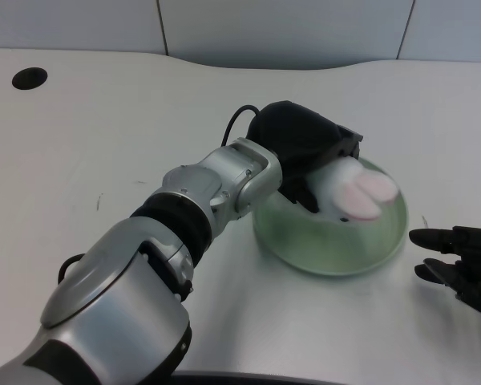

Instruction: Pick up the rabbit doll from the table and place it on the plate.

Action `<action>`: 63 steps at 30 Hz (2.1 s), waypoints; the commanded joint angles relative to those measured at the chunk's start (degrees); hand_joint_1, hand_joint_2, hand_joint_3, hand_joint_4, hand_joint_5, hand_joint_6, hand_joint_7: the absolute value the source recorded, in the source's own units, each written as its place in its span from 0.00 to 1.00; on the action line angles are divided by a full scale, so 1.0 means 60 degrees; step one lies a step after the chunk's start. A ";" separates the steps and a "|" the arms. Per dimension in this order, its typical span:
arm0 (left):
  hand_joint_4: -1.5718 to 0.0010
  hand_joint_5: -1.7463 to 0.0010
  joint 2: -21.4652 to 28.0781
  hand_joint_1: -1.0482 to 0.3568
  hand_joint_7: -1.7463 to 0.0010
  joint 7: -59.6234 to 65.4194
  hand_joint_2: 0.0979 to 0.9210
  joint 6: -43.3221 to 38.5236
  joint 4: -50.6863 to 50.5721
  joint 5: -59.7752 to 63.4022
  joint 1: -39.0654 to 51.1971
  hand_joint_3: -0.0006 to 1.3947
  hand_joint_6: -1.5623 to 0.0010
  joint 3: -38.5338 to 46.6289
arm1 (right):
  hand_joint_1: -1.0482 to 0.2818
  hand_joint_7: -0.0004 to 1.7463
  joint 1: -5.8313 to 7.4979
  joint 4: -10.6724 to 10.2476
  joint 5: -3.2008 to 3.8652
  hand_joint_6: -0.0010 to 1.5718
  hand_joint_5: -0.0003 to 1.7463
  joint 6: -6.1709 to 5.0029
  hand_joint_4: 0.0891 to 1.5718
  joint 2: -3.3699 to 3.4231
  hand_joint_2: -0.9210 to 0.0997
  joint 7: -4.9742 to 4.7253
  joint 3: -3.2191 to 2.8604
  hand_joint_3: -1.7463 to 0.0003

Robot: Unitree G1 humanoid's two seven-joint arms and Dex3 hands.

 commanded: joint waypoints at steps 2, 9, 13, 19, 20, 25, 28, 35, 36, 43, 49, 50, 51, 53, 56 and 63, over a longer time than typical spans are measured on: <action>0.88 0.94 0.0067 0.24 0.99 -0.0304 1.00 -0.0071 0.0051 -0.0108 0.0024 0.01 0.85 0.0100 | 0.49 0.00 0.0061 -0.0008 0.0047 0.60 0.01 0.0068 0.68 -0.0072 0.00 -0.0047 -0.0096 0.89; 1.00 1.00 0.0052 0.15 1.00 -0.0767 0.98 0.0065 0.0057 -0.0284 -0.0009 0.00 0.96 0.0280 | 0.49 0.00 0.0050 -0.0089 0.0006 0.60 0.01 0.0251 0.68 -0.0117 0.00 -0.0076 -0.0092 0.89; 1.00 1.00 0.0060 0.11 1.00 -0.0981 0.99 0.0139 0.0044 -0.0423 -0.0014 0.01 1.00 0.0462 | 0.50 0.00 0.0001 0.0037 0.0026 0.60 0.01 0.0117 0.68 -0.0125 0.00 -0.0063 -0.0112 0.89; 1.00 1.00 0.0457 0.10 1.00 -0.1107 1.00 -0.0244 -0.0129 -0.0935 0.0080 0.02 1.00 0.1014 | 0.50 0.00 -0.0115 0.0307 0.0213 0.60 0.01 -0.0013 0.69 -0.0096 0.00 0.0028 -0.0191 0.89; 1.00 1.00 0.0608 0.11 1.00 -0.1137 1.00 -0.0482 -0.0202 -0.1171 0.0140 0.02 1.00 0.1250 | 0.50 0.00 -0.0136 0.0343 0.0206 0.60 0.01 -0.0021 0.69 -0.0098 0.00 0.0020 -0.0189 0.89; 0.99 1.00 0.1509 0.16 0.99 -0.1941 1.00 -0.1761 -0.0781 -0.2915 0.0796 0.02 0.97 0.2809 | 0.50 0.00 -0.0296 0.0542 0.0260 0.60 0.01 -0.0046 0.68 -0.0110 0.00 0.0074 -0.0205 0.90; 0.97 0.98 0.2144 0.21 0.98 -0.2553 1.00 -0.2612 -0.1177 -0.3725 0.1461 0.04 0.95 0.3472 | 0.49 0.00 -0.0407 0.0597 0.0164 0.59 0.00 0.0089 0.67 -0.0156 0.00 -0.0003 -0.0181 0.90; 0.92 0.96 0.2835 0.26 0.97 -0.3917 1.00 -0.3419 -0.1755 -0.5409 0.3056 0.08 0.92 0.4779 | 0.49 0.00 -0.0613 0.0899 0.0227 0.58 0.00 0.0018 0.65 -0.0207 0.00 0.0068 -0.0222 0.90; 0.90 0.94 0.2894 0.26 0.97 -0.4066 1.00 -0.3342 -0.1882 -0.5560 0.3262 0.06 0.90 0.4902 | 0.49 0.00 -0.0631 0.0931 0.0268 0.58 0.00 0.0013 0.65 -0.0207 0.00 0.0107 -0.0235 0.90; 0.74 0.87 0.3373 0.29 0.96 -0.4457 1.00 -0.2615 -0.3622 -0.6917 0.5432 0.08 0.81 0.6130 | 0.49 0.00 -0.0588 0.0804 0.0146 0.59 0.00 0.0145 0.65 -0.0218 0.00 0.0039 -0.0197 0.90; 0.66 0.36 0.3309 0.39 0.96 -0.4651 1.00 -0.0756 -0.5909 -0.7934 0.7194 0.21 0.58 0.6911 | 0.48 0.00 -0.0565 0.0720 0.0005 0.59 0.00 0.0199 0.65 -0.0210 0.00 -0.0069 -0.0196 0.90; 0.66 0.32 0.3259 0.39 0.95 -0.4754 1.00 -0.0216 -0.6317 -0.8199 0.7590 0.21 0.57 0.7004 | 0.48 0.00 -0.0580 0.0780 0.0054 0.59 0.00 0.0156 0.65 -0.0213 0.00 -0.0031 -0.0224 0.90; 0.66 0.20 0.3233 0.41 0.92 -0.4804 1.00 0.0175 -0.6632 -0.8335 0.7848 0.25 0.51 0.7043 | 0.49 0.00 -0.0596 0.0832 0.0094 0.59 0.00 0.0123 0.65 -0.0218 0.00 0.0001 -0.0245 0.90; 0.66 0.12 0.3214 0.42 0.89 -0.4848 1.00 0.0752 -0.7149 -0.8469 0.8167 0.27 0.48 0.7077 | 0.49 0.00 -0.0612 0.0887 0.0133 0.59 0.00 0.0088 0.65 -0.0221 0.00 0.0035 -0.0269 0.89; 0.64 0.02 0.3254 0.42 0.40 -0.5241 1.00 0.1322 -0.7609 -0.8697 0.9076 0.33 0.60 0.7063 | 0.49 0.01 -0.0701 0.1117 0.0153 0.60 0.00 -0.0003 0.65 -0.0269 0.00 0.0097 -0.0318 0.89; 0.62 0.00 0.3273 0.41 0.02 -0.5659 1.00 0.1854 -0.7822 -0.8795 0.9430 0.37 0.77 0.7036 | 0.48 0.00 -0.0953 0.1745 0.0161 0.60 0.00 -0.0378 0.66 -0.0272 0.00 0.0160 -0.0383 0.90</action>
